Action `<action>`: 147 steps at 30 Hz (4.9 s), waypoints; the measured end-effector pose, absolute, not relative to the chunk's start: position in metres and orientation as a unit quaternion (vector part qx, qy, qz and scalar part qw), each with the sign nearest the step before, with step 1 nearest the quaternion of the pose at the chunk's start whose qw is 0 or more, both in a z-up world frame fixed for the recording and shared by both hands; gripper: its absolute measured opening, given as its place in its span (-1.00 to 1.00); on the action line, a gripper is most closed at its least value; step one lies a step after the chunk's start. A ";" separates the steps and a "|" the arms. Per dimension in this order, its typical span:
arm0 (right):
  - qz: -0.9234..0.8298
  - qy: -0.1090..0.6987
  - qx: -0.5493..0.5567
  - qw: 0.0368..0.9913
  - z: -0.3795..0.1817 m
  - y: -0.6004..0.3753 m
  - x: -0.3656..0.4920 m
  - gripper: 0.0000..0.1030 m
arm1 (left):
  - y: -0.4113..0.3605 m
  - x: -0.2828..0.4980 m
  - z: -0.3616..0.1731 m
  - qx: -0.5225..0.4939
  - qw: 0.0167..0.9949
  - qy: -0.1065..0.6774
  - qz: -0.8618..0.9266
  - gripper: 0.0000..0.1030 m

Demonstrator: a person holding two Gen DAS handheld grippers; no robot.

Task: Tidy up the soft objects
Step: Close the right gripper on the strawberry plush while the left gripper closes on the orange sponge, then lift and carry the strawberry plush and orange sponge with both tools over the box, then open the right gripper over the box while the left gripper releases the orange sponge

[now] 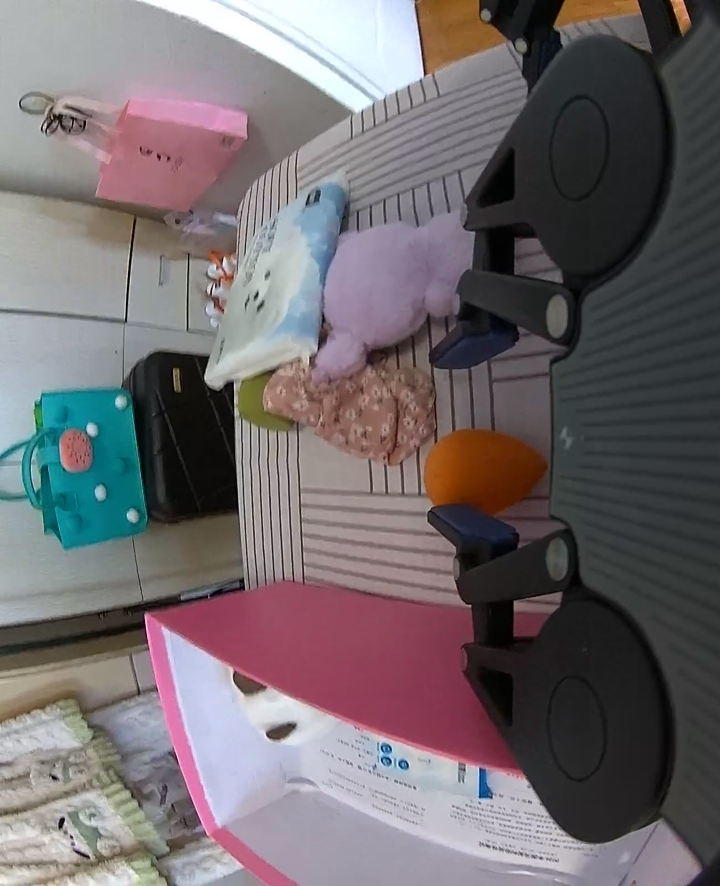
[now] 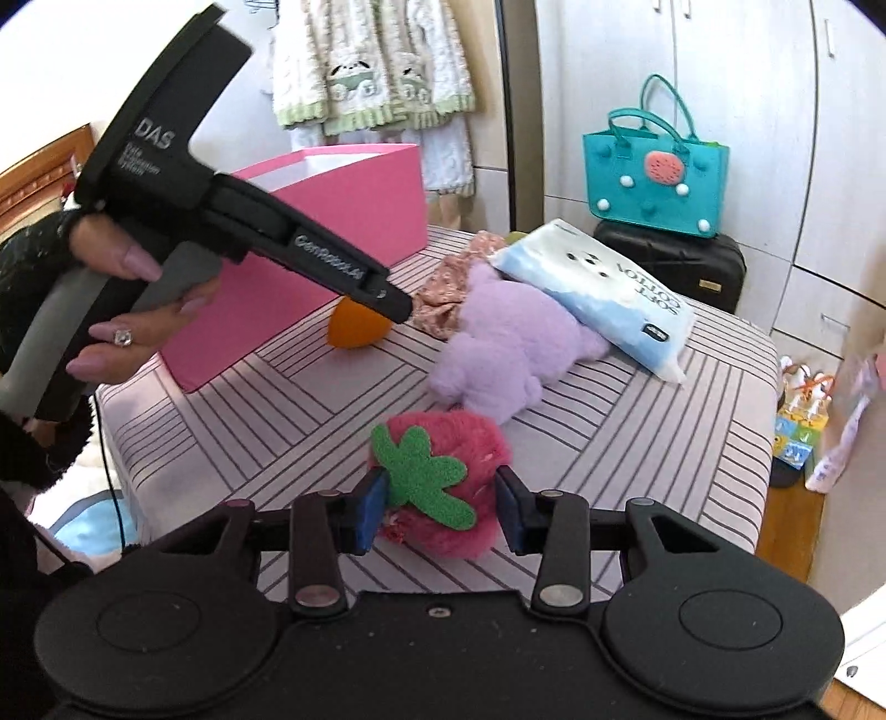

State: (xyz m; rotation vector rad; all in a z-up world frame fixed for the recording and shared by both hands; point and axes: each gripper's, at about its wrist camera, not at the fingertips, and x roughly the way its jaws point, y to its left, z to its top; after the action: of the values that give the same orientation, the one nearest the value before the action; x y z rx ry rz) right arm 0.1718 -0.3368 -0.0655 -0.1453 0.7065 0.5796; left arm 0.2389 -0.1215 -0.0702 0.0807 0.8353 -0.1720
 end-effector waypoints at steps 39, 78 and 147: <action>0.224 0.393 0.008 0.892 -0.053 -0.331 0.161 -0.10 | -0.093 0.179 -0.062 0.013 0.889 0.426 -0.169 -0.39; 0.368 0.408 -0.014 0.836 0.045 -0.225 0.111 -0.09 | 0.026 0.078 0.037 0.051 0.871 0.419 -0.253 -0.38; 0.339 0.359 -0.330 0.805 0.016 -0.065 0.279 0.12 | 0.087 0.337 -0.056 -0.097 0.845 0.511 -0.127 -0.27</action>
State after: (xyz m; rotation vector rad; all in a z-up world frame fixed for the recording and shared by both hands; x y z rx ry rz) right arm 0.2785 -0.0649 0.0155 -0.7057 0.7681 0.7267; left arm 0.3369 0.0870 -0.0562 -0.2055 1.0779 -0.2684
